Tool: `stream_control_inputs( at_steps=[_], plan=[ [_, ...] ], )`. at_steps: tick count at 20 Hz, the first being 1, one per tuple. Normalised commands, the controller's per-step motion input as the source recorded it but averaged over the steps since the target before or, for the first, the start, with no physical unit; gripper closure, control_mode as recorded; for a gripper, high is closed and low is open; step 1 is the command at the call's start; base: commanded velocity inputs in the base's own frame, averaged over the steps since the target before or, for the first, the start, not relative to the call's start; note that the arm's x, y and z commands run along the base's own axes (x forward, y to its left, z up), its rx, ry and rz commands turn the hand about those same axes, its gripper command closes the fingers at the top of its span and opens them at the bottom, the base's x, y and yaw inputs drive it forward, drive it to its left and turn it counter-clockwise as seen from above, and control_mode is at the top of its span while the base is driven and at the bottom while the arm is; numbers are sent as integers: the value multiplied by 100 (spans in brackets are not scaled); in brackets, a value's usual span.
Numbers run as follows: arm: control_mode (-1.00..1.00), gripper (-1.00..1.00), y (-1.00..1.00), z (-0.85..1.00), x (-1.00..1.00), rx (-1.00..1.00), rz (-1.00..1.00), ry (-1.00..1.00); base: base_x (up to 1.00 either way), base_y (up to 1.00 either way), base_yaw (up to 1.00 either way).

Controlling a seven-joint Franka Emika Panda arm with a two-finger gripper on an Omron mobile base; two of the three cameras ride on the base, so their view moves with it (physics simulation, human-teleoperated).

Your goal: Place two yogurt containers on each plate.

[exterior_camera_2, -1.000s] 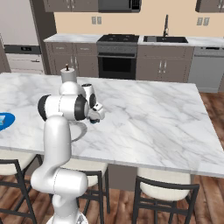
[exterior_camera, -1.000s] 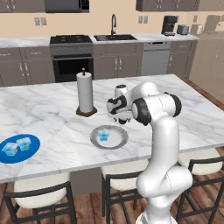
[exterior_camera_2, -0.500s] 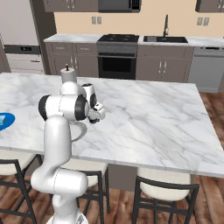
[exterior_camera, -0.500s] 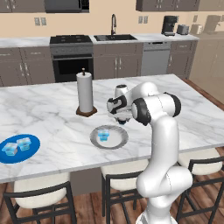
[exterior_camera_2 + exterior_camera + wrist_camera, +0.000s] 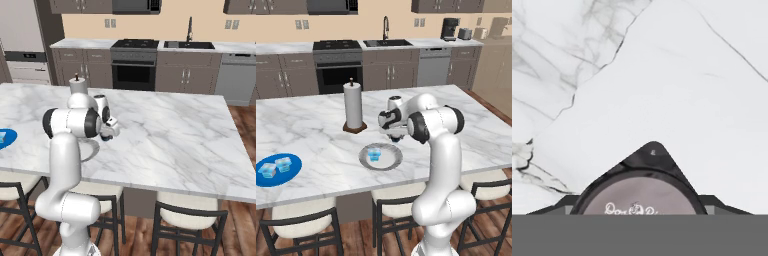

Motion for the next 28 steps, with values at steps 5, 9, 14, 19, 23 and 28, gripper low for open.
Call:
stream_control_inputs(
  at_steps=[5,9,14,19,23,28],
  plan=[
    [-100,100,-1,32,-62,6,0,0,0,0,0],
    [-100,100,0,32,-64,8,0,0,0,0,0],
    [-100,100,1,12,-72,6,0,0,0,0,0],
    [-100,100,14,0,-51,2,0,0,0,0,0],
    [-100,100,21,0,-8,0,-2,0,0,0,0],
    [-100,100,26,-1,0,0,-1,0,0,0,0]
  ],
)
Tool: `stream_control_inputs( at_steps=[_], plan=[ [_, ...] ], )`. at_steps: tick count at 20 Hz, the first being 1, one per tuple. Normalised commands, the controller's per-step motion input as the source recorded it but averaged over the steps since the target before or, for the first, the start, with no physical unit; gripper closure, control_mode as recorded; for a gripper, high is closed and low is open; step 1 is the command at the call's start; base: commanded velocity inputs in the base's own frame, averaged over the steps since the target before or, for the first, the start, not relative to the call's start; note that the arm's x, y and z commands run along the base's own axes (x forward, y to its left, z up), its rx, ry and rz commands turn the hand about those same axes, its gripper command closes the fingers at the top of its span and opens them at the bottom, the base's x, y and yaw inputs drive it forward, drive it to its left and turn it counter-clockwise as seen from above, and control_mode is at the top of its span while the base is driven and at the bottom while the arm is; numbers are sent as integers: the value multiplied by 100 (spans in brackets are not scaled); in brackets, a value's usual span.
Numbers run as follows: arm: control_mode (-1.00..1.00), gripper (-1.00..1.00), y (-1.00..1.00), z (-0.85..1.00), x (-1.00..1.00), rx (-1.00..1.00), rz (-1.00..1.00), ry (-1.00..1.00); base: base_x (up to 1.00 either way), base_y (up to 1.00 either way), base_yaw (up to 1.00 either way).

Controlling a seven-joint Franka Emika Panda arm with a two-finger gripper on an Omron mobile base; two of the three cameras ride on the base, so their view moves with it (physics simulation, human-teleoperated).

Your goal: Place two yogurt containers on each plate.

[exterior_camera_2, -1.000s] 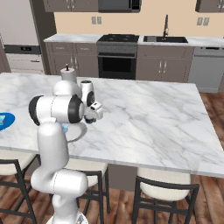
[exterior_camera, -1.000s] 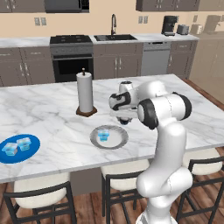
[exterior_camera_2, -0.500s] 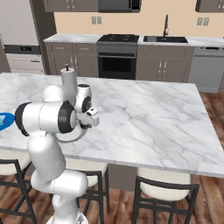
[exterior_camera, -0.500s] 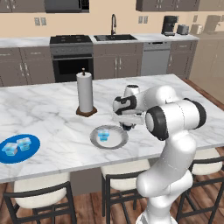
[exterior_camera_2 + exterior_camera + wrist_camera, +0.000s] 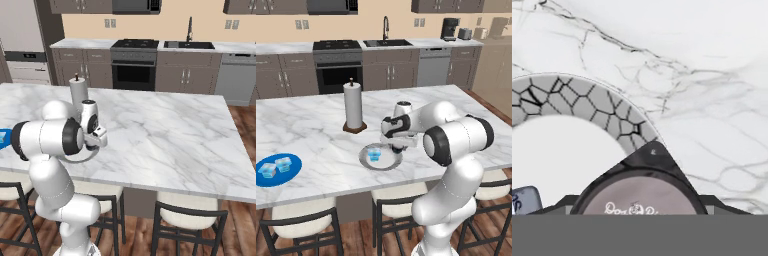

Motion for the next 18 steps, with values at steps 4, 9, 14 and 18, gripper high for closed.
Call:
stream_control_inputs(
  at_steps=[4,9,14,18],
  plan=[
    [-100,100,22,-5,0,0,0,0,0,0,0],
    [-100,100,10,-18,0,1,0,0,0,0,0],
    [-100,100,11,-22,0,4,-2,0,0,0,0],
    [-100,100,12,-13,0,3,-3,0,0,0,0]
  ],
)
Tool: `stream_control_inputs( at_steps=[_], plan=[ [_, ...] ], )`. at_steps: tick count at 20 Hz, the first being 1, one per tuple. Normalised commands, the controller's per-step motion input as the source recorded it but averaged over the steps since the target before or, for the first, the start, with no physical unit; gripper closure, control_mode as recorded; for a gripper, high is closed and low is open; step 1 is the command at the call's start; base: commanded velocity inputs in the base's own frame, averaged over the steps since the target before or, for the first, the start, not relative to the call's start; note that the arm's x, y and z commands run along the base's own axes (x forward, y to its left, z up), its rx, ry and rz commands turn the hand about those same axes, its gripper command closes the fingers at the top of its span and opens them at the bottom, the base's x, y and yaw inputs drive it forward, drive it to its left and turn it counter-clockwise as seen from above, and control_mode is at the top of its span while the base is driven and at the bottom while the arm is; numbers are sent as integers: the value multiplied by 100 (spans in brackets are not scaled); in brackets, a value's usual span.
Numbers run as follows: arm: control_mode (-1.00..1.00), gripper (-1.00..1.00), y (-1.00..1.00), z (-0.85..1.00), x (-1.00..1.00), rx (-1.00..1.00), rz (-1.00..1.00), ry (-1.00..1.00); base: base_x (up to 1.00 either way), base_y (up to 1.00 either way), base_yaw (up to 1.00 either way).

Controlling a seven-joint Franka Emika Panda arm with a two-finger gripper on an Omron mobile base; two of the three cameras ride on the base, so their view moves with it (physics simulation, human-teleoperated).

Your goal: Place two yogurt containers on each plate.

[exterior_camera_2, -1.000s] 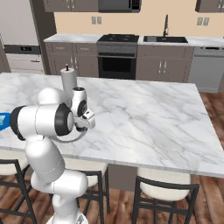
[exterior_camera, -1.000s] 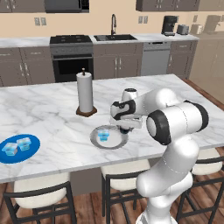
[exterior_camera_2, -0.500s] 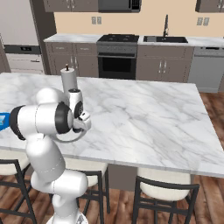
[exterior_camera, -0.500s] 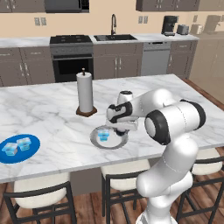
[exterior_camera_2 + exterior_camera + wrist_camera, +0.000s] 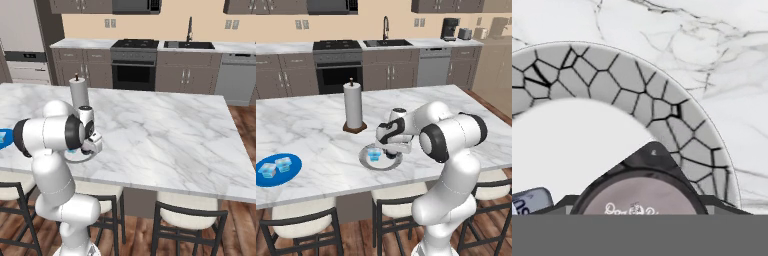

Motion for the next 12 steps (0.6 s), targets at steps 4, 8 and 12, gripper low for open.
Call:
stream_control_inputs(
  at_steps=[4,8,12],
  plan=[
    [-100,100,16,-8,0,2,-2,0,0,0,0],
    [-100,100,13,-13,0,0,-2,0,0,0,0],
    [-100,100,6,-14,0,0,-1,0,0,0,0]
  ],
)
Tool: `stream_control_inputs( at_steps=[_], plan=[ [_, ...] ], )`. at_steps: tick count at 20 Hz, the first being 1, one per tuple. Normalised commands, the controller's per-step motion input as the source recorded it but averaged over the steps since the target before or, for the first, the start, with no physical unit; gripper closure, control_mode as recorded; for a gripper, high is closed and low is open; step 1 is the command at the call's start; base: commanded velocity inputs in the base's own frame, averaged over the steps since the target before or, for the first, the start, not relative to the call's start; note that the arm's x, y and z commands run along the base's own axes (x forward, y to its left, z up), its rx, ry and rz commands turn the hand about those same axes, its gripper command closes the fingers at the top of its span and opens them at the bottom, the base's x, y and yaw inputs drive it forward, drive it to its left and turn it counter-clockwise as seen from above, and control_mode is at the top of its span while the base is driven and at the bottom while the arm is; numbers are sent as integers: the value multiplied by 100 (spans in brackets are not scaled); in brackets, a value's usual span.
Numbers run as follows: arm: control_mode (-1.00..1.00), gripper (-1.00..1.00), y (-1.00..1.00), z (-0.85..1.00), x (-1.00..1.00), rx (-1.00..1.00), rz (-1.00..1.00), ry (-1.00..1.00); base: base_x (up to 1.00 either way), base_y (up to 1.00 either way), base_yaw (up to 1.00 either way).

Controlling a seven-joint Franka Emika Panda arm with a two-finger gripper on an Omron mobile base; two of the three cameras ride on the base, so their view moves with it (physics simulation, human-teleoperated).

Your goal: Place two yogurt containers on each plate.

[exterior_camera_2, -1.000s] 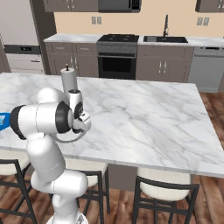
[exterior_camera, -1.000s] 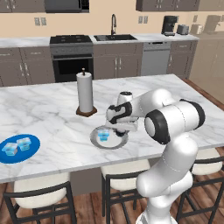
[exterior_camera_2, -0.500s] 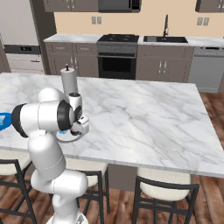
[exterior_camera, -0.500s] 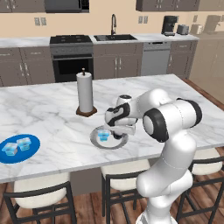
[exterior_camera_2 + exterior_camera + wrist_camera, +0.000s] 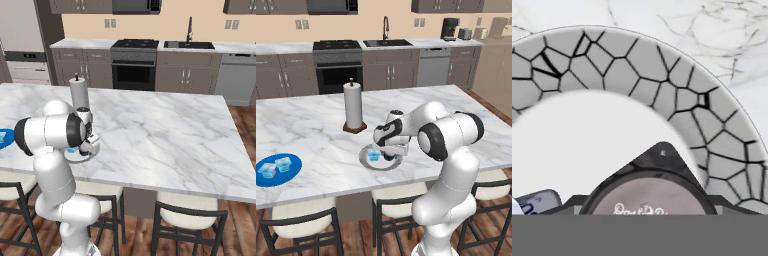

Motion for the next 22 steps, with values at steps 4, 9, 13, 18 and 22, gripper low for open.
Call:
stream_control_inputs(
  at_steps=[4,9,13,18,22],
  plan=[
    [-100,-100,1,-11,0,0,0,0,0,0,0],
    [-100,-100,0,-3,1,0,0,0,0,0,0],
    [-100,-100,0,0,0,0,0,0,0,0,0],
    [-100,-100,0,0,0,0,-2,0,0,0,0],
    [-100,-100,0,1,0,0,-1,0,0,0,0]
  ],
)
